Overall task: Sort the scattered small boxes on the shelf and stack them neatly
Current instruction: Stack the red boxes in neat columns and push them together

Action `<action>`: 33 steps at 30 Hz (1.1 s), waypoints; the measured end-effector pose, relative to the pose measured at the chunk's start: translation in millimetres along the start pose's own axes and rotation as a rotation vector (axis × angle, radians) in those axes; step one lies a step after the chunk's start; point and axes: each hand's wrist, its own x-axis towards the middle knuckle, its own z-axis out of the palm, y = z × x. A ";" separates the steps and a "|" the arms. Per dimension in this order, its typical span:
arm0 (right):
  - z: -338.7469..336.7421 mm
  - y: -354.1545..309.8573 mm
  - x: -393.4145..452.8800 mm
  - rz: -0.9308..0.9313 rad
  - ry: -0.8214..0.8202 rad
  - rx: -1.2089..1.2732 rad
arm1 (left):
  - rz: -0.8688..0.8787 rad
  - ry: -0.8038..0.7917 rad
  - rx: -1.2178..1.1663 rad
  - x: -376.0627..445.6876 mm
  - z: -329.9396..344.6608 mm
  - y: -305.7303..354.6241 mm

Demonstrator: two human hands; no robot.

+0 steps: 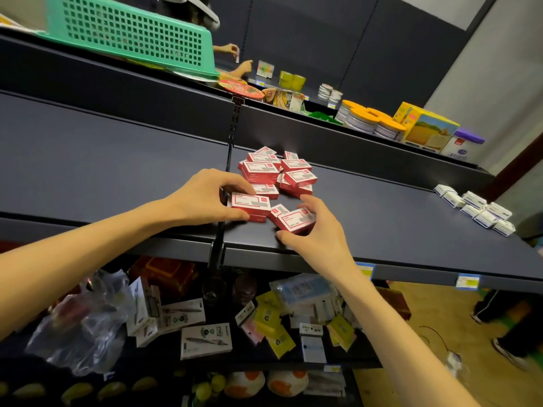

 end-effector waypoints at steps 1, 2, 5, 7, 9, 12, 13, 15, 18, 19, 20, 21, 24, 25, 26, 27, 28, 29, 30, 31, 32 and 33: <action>2.4 -2.6 -4.4 0.010 0.020 -0.010 | 0.001 0.003 0.001 0.1 0.0 -0.7; 4.0 -4.9 -8.9 0.009 0.025 -0.014 | 0.002 0.002 0.003 0.4 0.0 -1.0; -0.6 -7.1 -11.5 -0.049 -0.035 0.021 | 0.006 0.002 0.010 1.6 0.1 -1.4; -9.8 -5.9 -6.4 -0.087 -0.104 0.046 | 0.008 0.000 0.006 1.4 0.2 -1.5; -16.9 -3.3 1.0 -0.103 -0.175 0.047 | 0.006 0.001 0.005 1.6 0.3 -2.5; -19.1 -1.7 7.3 -0.099 -0.289 0.001 | 0.001 -0.001 0.013 1.8 1.0 -2.4; -18.9 -1.2 9.5 -0.095 -0.321 -0.002 | 0.001 0.000 0.013 1.7 1.0 -2.6; -19.3 1.0 15.7 -0.099 -0.379 -0.012 | -0.005 0.000 0.007 1.0 1.3 -3.0; -22.4 -3.3 24.9 -0.105 -0.485 -0.095 | -0.012 -0.009 -0.002 -0.1 0.8 -1.7; -23.6 -4.7 28.3 -0.107 -0.507 -0.128 | -0.013 -0.011 -0.005 -0.1 0.4 -0.9; -24.8 -6.5 31.0 -0.103 -0.520 -0.151 | -0.016 -0.011 -0.006 -0.5 0.1 -0.1; -26.0 -7.8 33.1 -0.099 -0.522 -0.166 | -0.019 -0.008 -0.007 -0.7 -0.1 0.7; -29.7 -9.3 36.5 -0.079 -0.459 -0.227 | -0.015 0.003 0.005 0.0 -0.2 1.9; -30.7 -8.4 37.1 -0.069 -0.410 -0.242 | -0.012 0.003 0.009 0.0 -0.1 2.0; -31.5 -7.2 37.0 -0.063 -0.350 -0.255 | -0.011 0.004 0.009 0.0 -0.3 1.8; -31.9 -5.5 36.4 -0.059 -0.280 -0.266 | -0.011 0.005 0.008 0.2 -0.4 1.6; -32.0 -2.9 35.1 -0.052 -0.210 -0.279 | -0.012 0.005 0.008 0.0 -0.6 1.4; -31.4 0.2 34.0 -0.040 -0.145 -0.298 | -0.012 0.004 0.010 0.1 -0.5 1.2; -30.5 2.2 32.3 -0.024 -0.094 -0.326 | -0.012 0.005 0.014 0.1 -0.3 1.1; -29.0 3.6 30.2 -0.004 -0.056 -0.365 | -0.011 0.005 0.017 0.5 -0.1 1.2; -26.8 4.8 27.4 0.011 -0.023 -0.408 | -0.010 0.004 0.019 0.5 0.3 1.5; -24.2 6.0 24.9 0.018 0.007 -0.443 | -0.009 0.004 0.021 0.7 0.4 1.6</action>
